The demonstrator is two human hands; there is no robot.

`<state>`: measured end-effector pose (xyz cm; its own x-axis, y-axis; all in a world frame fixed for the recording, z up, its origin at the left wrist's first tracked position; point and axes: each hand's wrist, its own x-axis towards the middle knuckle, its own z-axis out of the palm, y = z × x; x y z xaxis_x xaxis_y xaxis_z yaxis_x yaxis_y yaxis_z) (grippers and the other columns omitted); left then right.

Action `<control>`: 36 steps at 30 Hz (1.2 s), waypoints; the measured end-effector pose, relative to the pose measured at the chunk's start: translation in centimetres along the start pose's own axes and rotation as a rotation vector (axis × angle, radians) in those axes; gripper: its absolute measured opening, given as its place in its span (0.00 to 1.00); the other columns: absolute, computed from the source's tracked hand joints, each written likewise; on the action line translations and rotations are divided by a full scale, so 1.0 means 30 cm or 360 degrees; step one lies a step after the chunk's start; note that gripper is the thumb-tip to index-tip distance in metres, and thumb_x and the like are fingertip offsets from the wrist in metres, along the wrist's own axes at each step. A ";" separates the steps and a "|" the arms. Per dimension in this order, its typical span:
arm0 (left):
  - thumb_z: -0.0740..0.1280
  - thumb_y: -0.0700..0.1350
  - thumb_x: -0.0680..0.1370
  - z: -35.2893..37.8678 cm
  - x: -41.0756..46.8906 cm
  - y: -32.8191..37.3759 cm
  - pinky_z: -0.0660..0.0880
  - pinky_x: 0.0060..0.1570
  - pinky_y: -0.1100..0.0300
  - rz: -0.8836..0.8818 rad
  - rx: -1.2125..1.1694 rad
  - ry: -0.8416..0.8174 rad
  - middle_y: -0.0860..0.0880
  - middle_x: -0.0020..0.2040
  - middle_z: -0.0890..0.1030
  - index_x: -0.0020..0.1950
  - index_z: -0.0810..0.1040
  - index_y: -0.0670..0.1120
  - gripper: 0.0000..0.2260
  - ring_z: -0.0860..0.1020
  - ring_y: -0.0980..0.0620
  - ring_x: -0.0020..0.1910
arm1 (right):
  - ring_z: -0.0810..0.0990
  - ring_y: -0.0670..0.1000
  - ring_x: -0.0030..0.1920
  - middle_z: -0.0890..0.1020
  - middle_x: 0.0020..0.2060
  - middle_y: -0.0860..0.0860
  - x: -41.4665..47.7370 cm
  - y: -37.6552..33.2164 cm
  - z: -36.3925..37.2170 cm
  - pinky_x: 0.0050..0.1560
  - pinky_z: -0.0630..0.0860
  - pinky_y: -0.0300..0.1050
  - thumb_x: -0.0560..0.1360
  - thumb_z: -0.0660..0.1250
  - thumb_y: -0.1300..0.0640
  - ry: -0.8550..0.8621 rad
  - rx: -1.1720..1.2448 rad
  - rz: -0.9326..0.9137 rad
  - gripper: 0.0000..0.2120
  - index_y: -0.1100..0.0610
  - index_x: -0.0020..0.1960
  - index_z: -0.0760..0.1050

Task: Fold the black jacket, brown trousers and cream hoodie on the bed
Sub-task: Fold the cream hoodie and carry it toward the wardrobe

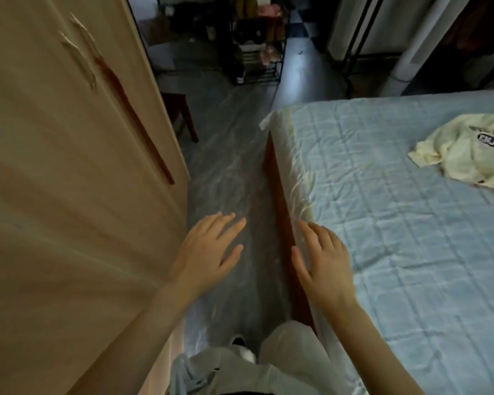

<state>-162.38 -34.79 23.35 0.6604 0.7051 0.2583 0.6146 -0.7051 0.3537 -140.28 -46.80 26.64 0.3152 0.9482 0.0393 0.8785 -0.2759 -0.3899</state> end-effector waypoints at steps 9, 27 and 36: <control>0.57 0.54 0.82 0.173 0.515 -0.330 0.73 0.62 0.44 -0.0153 -0.0075 -0.0023 0.46 0.64 0.79 0.71 0.73 0.48 0.20 0.75 0.43 0.64 | 0.72 0.58 0.67 0.75 0.68 0.55 0.727 0.071 0.123 0.67 0.69 0.57 0.80 0.57 0.46 -0.0055 0.0098 -0.0048 0.26 0.55 0.75 0.67; 0.55 0.55 0.82 0.087 1.986 -1.192 0.67 0.67 0.53 -0.0336 0.0031 0.0125 0.50 0.64 0.78 0.69 0.75 0.49 0.20 0.74 0.49 0.65 | 0.73 0.57 0.66 0.76 0.67 0.53 2.478 0.007 0.189 0.66 0.70 0.55 0.80 0.56 0.47 -0.0013 0.0109 -0.0238 0.25 0.54 0.75 0.68; 0.53 0.55 0.80 -0.076 2.914 -1.585 0.69 0.67 0.48 0.0074 0.0056 -0.0103 0.47 0.65 0.78 0.69 0.76 0.46 0.23 0.73 0.46 0.66 | 0.73 0.57 0.67 0.76 0.66 0.53 3.221 -0.076 0.125 0.66 0.70 0.56 0.81 0.61 0.48 0.0273 0.0018 0.0135 0.24 0.53 0.74 0.68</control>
<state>-134.84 60.54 31.17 0.7142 0.6661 0.2148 0.5967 -0.7399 0.3105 -113.16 46.05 27.89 0.4453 0.8806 0.1617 0.8424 -0.3509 -0.4089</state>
